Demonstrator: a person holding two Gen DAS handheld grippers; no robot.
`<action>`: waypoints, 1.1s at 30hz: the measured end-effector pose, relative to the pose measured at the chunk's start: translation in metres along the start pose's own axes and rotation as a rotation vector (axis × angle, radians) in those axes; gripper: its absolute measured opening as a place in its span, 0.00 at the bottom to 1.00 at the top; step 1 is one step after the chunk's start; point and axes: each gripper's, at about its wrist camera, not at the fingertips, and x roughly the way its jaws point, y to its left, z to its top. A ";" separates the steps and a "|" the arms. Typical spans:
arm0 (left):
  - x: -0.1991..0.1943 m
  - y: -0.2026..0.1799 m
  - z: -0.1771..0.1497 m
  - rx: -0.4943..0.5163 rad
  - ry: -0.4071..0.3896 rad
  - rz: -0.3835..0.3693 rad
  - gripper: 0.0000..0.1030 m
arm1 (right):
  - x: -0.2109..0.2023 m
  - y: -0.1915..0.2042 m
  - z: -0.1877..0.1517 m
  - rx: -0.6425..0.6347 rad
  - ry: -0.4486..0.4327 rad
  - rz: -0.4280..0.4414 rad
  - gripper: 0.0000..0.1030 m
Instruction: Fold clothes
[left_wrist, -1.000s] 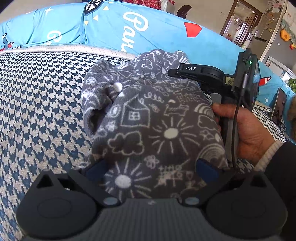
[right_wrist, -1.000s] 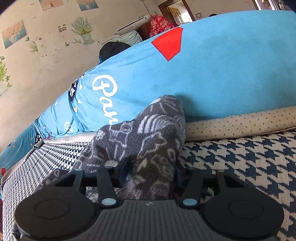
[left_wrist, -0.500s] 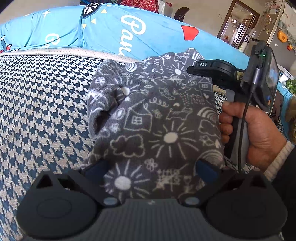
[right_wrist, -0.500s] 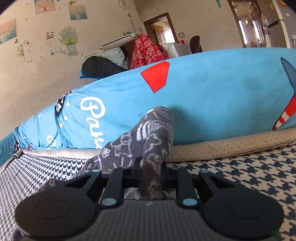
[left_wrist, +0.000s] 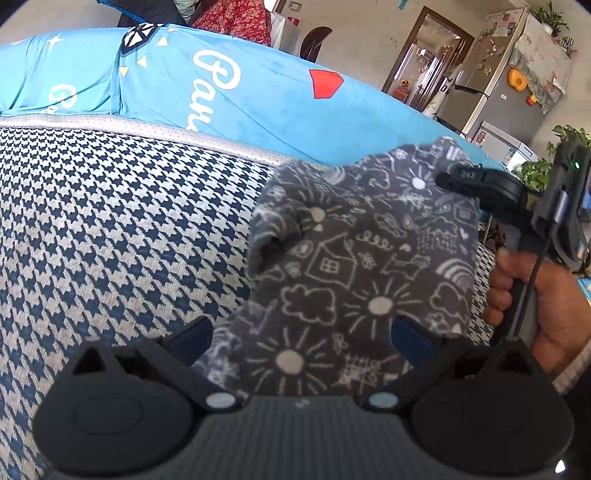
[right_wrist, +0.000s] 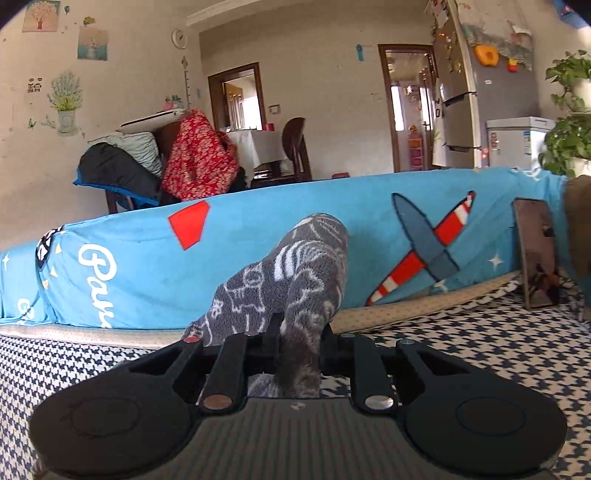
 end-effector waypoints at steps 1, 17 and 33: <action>-0.002 0.004 0.002 -0.013 -0.007 0.002 1.00 | -0.003 -0.006 -0.002 -0.003 0.006 -0.027 0.16; -0.025 0.030 -0.001 -0.110 -0.057 0.069 1.00 | -0.066 -0.028 -0.016 -0.014 0.037 -0.078 0.43; -0.067 0.041 -0.052 -0.164 -0.066 0.110 1.00 | -0.135 0.005 -0.064 -0.105 0.145 0.199 0.44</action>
